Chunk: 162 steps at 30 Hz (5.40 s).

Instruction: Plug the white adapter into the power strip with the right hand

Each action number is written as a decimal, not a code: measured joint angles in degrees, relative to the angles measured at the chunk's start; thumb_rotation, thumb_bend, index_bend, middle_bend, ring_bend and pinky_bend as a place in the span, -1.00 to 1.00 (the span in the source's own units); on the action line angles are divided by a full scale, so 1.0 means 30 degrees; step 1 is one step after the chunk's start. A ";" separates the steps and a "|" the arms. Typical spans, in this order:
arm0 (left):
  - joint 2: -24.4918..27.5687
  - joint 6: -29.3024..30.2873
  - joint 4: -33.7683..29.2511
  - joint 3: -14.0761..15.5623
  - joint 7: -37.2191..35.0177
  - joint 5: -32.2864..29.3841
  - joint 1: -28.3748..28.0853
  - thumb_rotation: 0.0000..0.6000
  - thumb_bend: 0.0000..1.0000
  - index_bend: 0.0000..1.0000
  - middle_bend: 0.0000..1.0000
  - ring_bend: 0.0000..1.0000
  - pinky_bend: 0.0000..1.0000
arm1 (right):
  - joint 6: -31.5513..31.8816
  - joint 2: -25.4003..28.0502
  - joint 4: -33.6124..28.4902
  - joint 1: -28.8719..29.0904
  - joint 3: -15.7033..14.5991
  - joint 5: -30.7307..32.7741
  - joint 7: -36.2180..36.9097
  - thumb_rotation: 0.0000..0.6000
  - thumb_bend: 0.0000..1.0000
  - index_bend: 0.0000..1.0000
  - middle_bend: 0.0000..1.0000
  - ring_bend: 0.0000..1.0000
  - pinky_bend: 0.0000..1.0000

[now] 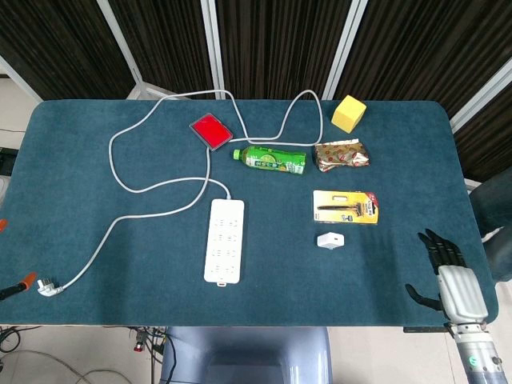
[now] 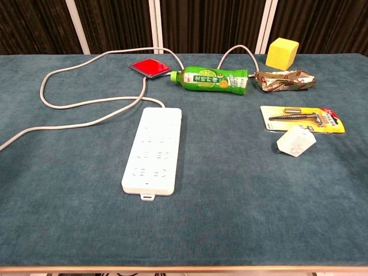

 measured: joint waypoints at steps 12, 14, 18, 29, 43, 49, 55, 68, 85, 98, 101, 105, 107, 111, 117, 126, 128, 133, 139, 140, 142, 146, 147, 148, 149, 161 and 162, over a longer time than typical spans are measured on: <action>0.0031 -0.0156 0.0059 -0.0038 0.0015 -0.0164 -0.0035 1.00 -0.89 -0.72 -1.00 -1.00 -1.00 | -0.7973 0.1111 -0.1873 0.5532 0.1968 0.5445 0.0250 1.00 -0.36 -0.93 -0.98 -0.84 -0.85; 0.0044 -0.0172 0.0072 -0.0074 -0.0033 -0.0251 -0.0030 1.00 -0.89 -0.72 -1.00 -1.00 -1.00 | -0.8210 0.0733 -0.1738 0.6073 0.2178 0.6203 -0.0641 1.00 -0.36 -0.93 -0.97 -0.84 -0.85; 0.0072 -0.0199 0.0095 -0.0144 -0.0118 -0.0372 -0.0030 1.00 -0.89 -0.72 -1.00 -1.00 -1.00 | -0.9218 -0.0201 -0.1340 0.7379 0.2604 0.8738 -0.1826 1.00 -0.36 -0.86 -0.90 -0.81 -0.85; 0.0162 -0.0280 0.0046 -0.0178 -0.0216 -0.0493 -0.0027 1.00 -0.89 -0.72 -1.00 -1.00 -1.00 | -1.0051 -0.3598 0.1415 0.9416 0.3120 1.1490 -0.2344 1.00 -0.36 -0.52 -0.70 -0.74 -0.85; 0.0069 -0.0358 -0.0010 -0.0108 0.0084 -0.0464 -0.0079 1.00 -0.89 -0.72 -1.00 -1.00 -1.00 | -0.9564 -0.4924 0.3000 0.8835 0.2450 0.9660 -0.0737 1.00 -0.36 -0.43 -0.51 -0.70 -0.85; 0.0064 -0.0398 -0.0066 -0.0066 0.0238 -0.0476 -0.0090 1.00 -0.89 -0.72 -1.00 -1.00 -1.00 | -0.9609 -0.5482 0.3658 0.8783 0.2314 0.9607 -0.0541 1.00 -0.36 -0.39 -0.42 -0.67 -0.85; 0.0048 -0.0391 0.0001 -0.0137 0.0278 -0.0607 -0.0099 1.00 -0.89 -0.71 -1.00 -1.00 -1.00 | -0.9680 -0.6093 0.4547 0.8801 0.2298 0.9620 -0.0339 1.00 -0.36 -0.36 -0.38 -0.64 -0.85; 0.0087 -0.0597 -0.0103 -0.0104 0.0456 -0.0789 -0.0151 1.00 -0.89 -0.69 -1.00 -1.00 -1.00 | -0.9679 -0.6672 0.5392 0.8710 0.2267 0.9233 -0.0025 1.00 -0.10 -0.23 -0.31 -0.59 -0.85; 0.0107 -0.0732 -0.0270 0.0030 0.0614 -0.0734 -0.0192 1.00 -0.89 -0.69 -1.00 -1.00 -1.00 | -0.9833 -0.7030 0.5771 0.8691 0.2183 0.8679 0.0116 1.00 -0.08 -0.04 -0.18 -0.47 -0.85; 0.0167 -0.0778 -0.0317 0.0075 0.0558 -0.0733 -0.0188 1.00 -0.89 -0.69 -1.00 -1.00 -1.00 | -0.9038 -0.7492 0.6134 0.8589 0.2463 0.8177 0.0070 1.00 0.02 0.14 -0.04 -0.35 -0.85; 0.0212 -0.0803 -0.0365 0.0101 0.0489 -0.0702 -0.0183 1.00 -0.89 -0.69 -1.00 -1.00 -1.00 | -0.9185 -0.7212 0.5859 0.8647 0.2452 0.8036 0.0021 1.00 0.03 0.18 -0.01 -0.33 -0.85; 0.0256 -0.0739 -0.0375 0.0100 0.0403 -0.0666 -0.0150 1.00 -0.89 -0.69 -1.00 -1.00 -1.00 | -0.9511 -0.6523 0.5152 0.8905 0.2421 0.7840 -0.0554 1.00 0.03 0.26 0.04 -0.29 -0.85; 0.0289 -0.0708 -0.0382 0.0091 0.0323 -0.0660 -0.0130 1.00 -0.89 -0.69 -1.00 -1.00 -1.00 | -0.9711 -0.6144 0.4730 0.9106 0.2412 0.7821 -0.1043 1.00 0.03 0.26 0.04 -0.29 -0.85; 0.0333 -0.0639 -0.0379 0.0072 0.0245 -0.0654 -0.0093 1.00 -0.89 -0.69 -1.00 -1.00 -1.00 | -1.0050 -0.5333 0.3764 0.9763 0.2359 0.8123 -0.3084 1.00 0.03 0.26 0.04 -0.29 -0.85; 0.0351 -0.0649 -0.0390 0.0079 0.0273 -0.0658 -0.0094 1.00 -0.89 -0.69 -1.00 -1.00 -1.00 | -1.0000 -0.4483 0.1938 1.1381 0.2367 0.9975 -0.8007 1.00 0.03 0.26 0.04 -0.28 -0.85; 0.0359 -0.0557 -0.0359 -0.0004 0.0204 -0.0755 -0.0060 1.00 -0.89 -0.69 -1.00 -1.00 -1.00 | -0.7497 -0.4902 -0.0385 1.4840 0.2452 1.5515 -1.6240 1.00 0.03 0.26 0.04 -0.28 -0.85; 0.0372 -0.0576 -0.0336 -0.0020 0.0153 -0.0780 -0.0064 1.00 -0.89 -0.69 -1.00 -1.00 -1.00 | -0.6822 -0.5200 -0.0787 1.5542 0.2575 1.7061 -1.7340 1.00 0.03 0.26 0.04 -0.28 -0.85; 0.0416 -0.0678 -0.0304 -0.0033 0.0059 -0.0843 -0.0090 1.00 -0.89 -0.69 -1.00 -1.00 -1.00 | -0.5086 -0.6287 -0.1411 1.7475 0.3361 2.1728 -1.9324 1.00 0.08 0.26 0.04 -0.28 -0.85; 0.0504 -0.0653 -0.0298 -0.0111 -0.0143 -0.0951 -0.0061 1.00 -0.89 -0.69 -1.00 -1.00 -1.00 | -0.2490 -0.8258 -0.0976 1.9540 0.4848 2.6142 -2.0696 1.00 0.13 0.26 0.04 -0.28 -0.85; 0.0511 -0.0661 -0.0297 -0.0113 -0.0159 -0.0960 -0.0061 1.00 -0.89 -0.69 -1.00 -1.00 -1.00 | -0.2116 -0.8628 -0.0777 1.9781 0.5131 2.6495 -2.0761 1.00 0.13 0.26 0.04 -0.28 -0.85; 0.0522 -0.0688 -0.0297 -0.0114 -0.0192 -0.0973 -0.0065 1.00 -0.89 -0.69 -1.00 -1.00 -1.00 | -0.1602 -0.9318 -0.0229 2.0238 0.5745 2.6991 -2.0772 1.00 0.13 0.26 0.04 -0.28 -0.85; 0.0550 -0.0760 -0.0288 -0.0096 -0.0226 -0.0966 -0.0088 1.00 -0.89 -0.69 -1.00 -1.00 -1.00 | -0.1426 -1.0062 0.0668 2.0516 0.6266 2.7100 -2.0385 1.00 0.13 0.26 0.04 -0.28 -0.85; 0.0552 -0.0785 -0.0282 -0.0088 -0.0229 -0.0965 -0.0094 1.00 -0.89 -0.69 -1.00 -1.00 -1.00 | -0.1410 -1.0236 0.0895 2.0536 0.6296 2.6954 -2.0191 1.00 0.13 0.26 0.04 -0.28 -0.85; 0.0552 -0.0807 -0.0279 -0.0084 -0.0230 -0.0965 -0.0103 1.00 -0.89 -0.69 -1.00 -1.00 -1.00 | -0.1411 -1.0328 0.1005 2.0538 0.6292 2.6781 -2.0075 1.00 0.13 0.26 0.04 -0.28 -0.85; 0.0551 -0.0825 -0.0278 -0.0079 -0.0229 -0.0967 -0.0113 1.00 -0.89 -0.69 -1.00 -1.00 -1.00 | -0.1422 -1.0410 0.1096 2.0530 0.6266 2.6558 -1.9974 1.00 0.13 0.26 0.04 -0.28 -0.85; 0.0478 -0.0917 -0.0259 -0.0075 -0.0080 -0.1015 -0.0188 1.00 -0.89 -0.69 -1.00 -1.00 -1.00 | -0.1546 -1.1941 0.2645 2.0450 0.6344 2.5123 -1.8978 1.00 0.13 0.28 0.04 -0.28 -0.85; 0.0472 -0.0905 -0.0254 -0.0080 -0.0070 -0.1015 -0.0189 1.00 -0.89 -0.69 -1.00 -1.00 -1.00 | -0.1556 -1.2067 0.2739 2.0513 0.6408 2.5183 -1.9047 1.00 0.13 0.27 0.04 -0.28 -0.85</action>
